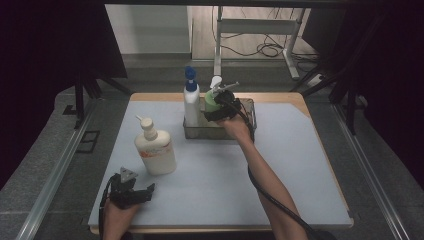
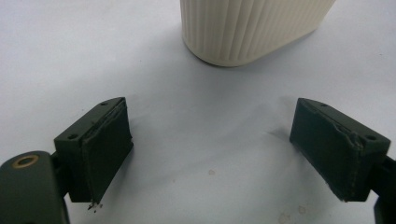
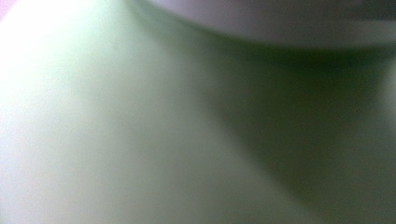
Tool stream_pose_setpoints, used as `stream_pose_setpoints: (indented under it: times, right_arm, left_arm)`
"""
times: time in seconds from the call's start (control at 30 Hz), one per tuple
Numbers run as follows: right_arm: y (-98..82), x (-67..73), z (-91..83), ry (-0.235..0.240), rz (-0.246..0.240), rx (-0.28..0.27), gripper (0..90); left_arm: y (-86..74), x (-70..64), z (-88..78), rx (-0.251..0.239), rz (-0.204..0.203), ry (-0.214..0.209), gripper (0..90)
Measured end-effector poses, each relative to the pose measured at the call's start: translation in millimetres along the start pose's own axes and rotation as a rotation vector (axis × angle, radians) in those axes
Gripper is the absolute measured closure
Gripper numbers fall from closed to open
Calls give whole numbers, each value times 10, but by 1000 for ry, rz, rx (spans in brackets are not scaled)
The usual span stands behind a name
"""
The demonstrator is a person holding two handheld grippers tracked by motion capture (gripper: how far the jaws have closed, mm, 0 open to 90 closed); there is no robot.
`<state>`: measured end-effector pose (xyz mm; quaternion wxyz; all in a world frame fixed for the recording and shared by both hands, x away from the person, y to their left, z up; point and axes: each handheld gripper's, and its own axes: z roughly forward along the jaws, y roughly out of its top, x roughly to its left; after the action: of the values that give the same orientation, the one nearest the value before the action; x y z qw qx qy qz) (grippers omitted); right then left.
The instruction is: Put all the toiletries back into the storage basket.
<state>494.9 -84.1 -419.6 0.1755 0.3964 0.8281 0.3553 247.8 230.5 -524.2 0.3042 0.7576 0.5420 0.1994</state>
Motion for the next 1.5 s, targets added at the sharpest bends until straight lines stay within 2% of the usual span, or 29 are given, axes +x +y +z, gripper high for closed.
stream_pose_setpoints:
  times: [0.37,0.53,0.67,0.87,1.1,1.33,1.5]
  right_arm:
    - [-47,-39,-7,15,-2,-31,108]
    - [-65,-36,-32,22,-5,-56,50]
    - [-70,-22,-77,22,-22,-60,42]
    - [-109,-25,-148,30,-23,-60,42]
    - [-245,-45,-210,38,-42,-57,42]
    - [-373,-97,-278,73,-35,-53,88]
    - [-437,-152,-339,68,-25,-44,139]
  left_arm:
    - [0,-1,0,0,0,0,121]
    - [0,-1,0,-1,0,0,121]
    - [0,-1,0,-1,0,0,121]
    - [0,-1,0,-1,0,0,121]
    - [-1,-1,1,-2,-1,0,121]
    - [-2,-2,2,-3,-3,0,121]
    - [-1,-2,0,-1,-1,1,121]
